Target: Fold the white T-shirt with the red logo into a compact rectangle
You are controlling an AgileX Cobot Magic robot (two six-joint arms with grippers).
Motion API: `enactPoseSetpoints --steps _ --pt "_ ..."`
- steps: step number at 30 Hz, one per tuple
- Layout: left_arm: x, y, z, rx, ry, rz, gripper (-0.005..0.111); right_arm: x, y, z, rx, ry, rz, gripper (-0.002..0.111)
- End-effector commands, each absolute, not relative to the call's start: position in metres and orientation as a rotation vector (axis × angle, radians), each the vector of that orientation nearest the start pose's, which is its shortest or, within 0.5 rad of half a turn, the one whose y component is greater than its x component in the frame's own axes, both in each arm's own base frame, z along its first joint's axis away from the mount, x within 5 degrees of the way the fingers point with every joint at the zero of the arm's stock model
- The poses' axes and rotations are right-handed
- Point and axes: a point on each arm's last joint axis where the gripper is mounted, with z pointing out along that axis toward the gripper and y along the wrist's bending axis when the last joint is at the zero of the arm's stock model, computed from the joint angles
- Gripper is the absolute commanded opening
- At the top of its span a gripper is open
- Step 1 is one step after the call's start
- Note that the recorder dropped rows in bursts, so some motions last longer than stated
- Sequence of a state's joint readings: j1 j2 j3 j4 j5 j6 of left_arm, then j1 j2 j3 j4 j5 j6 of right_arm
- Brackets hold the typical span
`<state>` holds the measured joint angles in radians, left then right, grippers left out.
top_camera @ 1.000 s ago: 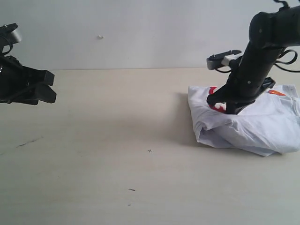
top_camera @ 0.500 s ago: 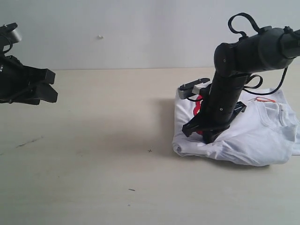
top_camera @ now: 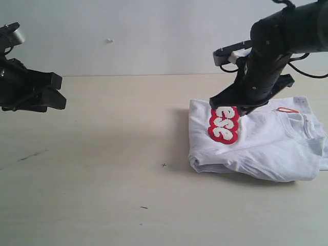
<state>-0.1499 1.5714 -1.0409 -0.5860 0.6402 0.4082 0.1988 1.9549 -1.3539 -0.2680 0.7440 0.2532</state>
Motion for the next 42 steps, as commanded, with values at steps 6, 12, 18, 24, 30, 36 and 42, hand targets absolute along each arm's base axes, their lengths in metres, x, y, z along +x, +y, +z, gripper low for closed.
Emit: enactPoseSetpoints --steps 6,12,18,24,30,36,42 --pt "0.312 -0.078 0.249 0.218 2.539 -0.520 0.045 0.405 0.080 0.098 -0.177 2.907 0.031 0.013" --pt "0.314 -0.077 0.250 0.203 2.517 -0.510 0.045 0.399 0.110 0.087 -0.239 2.922 0.356 0.013" --pt "0.313 -0.083 0.252 0.260 2.490 -0.588 0.045 0.382 0.181 0.090 -0.392 2.851 0.455 0.013" --pt "0.312 -0.084 0.252 0.273 2.493 -0.609 0.045 0.386 0.208 0.120 -0.505 2.822 0.524 0.016" --pt "0.310 -0.085 0.252 0.282 2.508 -0.626 0.045 0.395 0.189 0.185 -0.481 2.637 0.471 0.034" --pt "0.310 -0.085 0.252 0.284 2.510 -0.627 0.045 0.399 0.123 0.215 -0.308 2.725 0.216 0.043" --pt "0.309 -0.085 0.252 0.286 2.513 -0.631 0.045 0.394 0.055 0.193 -0.125 2.806 0.132 0.043"
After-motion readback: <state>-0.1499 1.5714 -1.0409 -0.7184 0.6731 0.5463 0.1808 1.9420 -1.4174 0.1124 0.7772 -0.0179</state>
